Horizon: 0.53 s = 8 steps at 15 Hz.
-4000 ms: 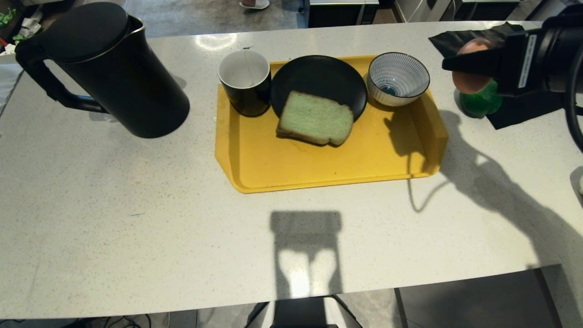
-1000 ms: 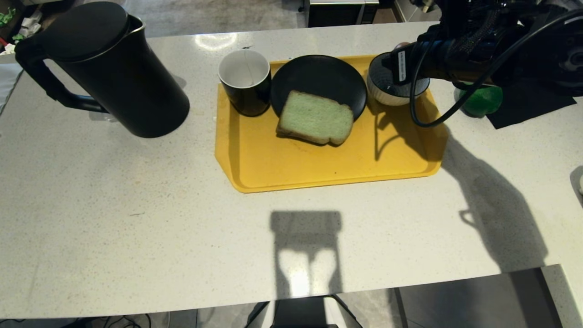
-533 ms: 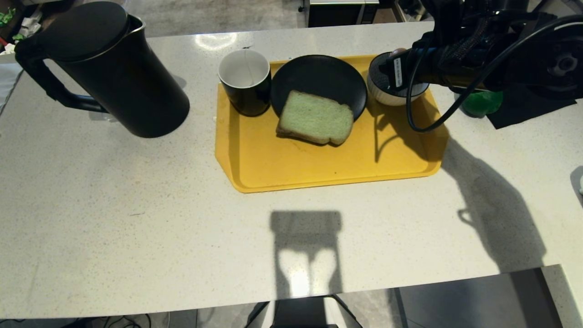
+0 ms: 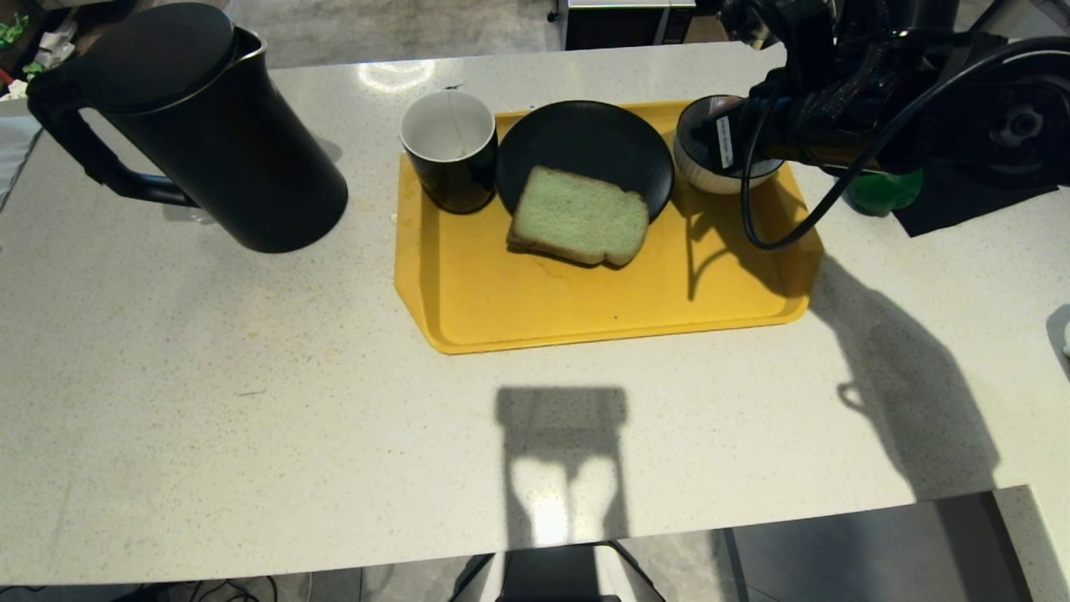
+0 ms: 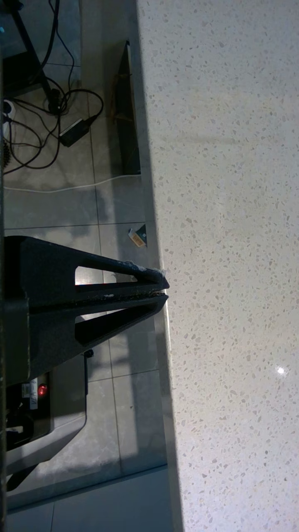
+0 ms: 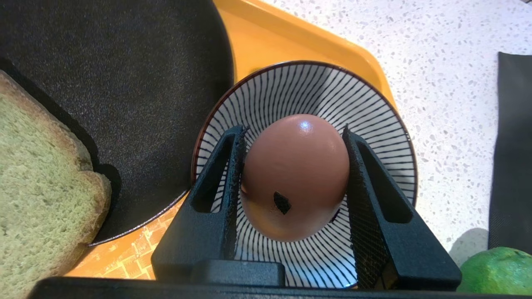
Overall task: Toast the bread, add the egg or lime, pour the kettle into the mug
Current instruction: Put the egg in the bowl
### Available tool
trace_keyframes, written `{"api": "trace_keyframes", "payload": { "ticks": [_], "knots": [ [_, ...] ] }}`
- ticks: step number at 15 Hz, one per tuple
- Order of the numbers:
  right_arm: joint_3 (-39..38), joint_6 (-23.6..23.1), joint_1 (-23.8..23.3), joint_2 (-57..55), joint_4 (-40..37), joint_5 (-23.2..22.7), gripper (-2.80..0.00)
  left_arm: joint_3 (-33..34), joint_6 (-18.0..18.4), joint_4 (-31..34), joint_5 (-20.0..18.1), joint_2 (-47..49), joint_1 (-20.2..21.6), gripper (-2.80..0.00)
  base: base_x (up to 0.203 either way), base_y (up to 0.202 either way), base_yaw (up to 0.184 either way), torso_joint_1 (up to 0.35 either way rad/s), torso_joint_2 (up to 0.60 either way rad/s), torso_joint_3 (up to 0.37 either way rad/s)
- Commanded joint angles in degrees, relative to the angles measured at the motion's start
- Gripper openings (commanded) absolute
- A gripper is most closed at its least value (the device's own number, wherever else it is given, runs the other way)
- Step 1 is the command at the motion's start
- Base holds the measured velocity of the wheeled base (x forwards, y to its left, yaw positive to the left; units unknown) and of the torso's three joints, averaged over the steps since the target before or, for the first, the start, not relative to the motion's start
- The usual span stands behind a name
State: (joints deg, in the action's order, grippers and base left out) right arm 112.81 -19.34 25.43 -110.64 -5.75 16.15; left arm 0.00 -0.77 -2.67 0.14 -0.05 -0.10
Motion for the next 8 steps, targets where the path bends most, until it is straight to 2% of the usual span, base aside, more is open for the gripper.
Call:
{"api": "trace_keyframes", "payload": {
  "ticks": [1, 8],
  "knots": [
    [0.13, -0.38, 0.03, -0.62, -0.05, 0.07, -2.80, 0.88, -0.02, -0.05, 0.04, -0.04, 0.01, -2.80, 0.000, 0.000, 0.000, 0.000, 0.00, 0.000],
    [0.38, -1.98, -2.28, -1.98, 3.78, 0.20, -2.80, 0.88, -0.02, -0.05, 0.04, -0.04, 0.01, -2.80, 0.000, 0.000, 0.000, 0.000, 0.00, 0.000]
  ]
}}
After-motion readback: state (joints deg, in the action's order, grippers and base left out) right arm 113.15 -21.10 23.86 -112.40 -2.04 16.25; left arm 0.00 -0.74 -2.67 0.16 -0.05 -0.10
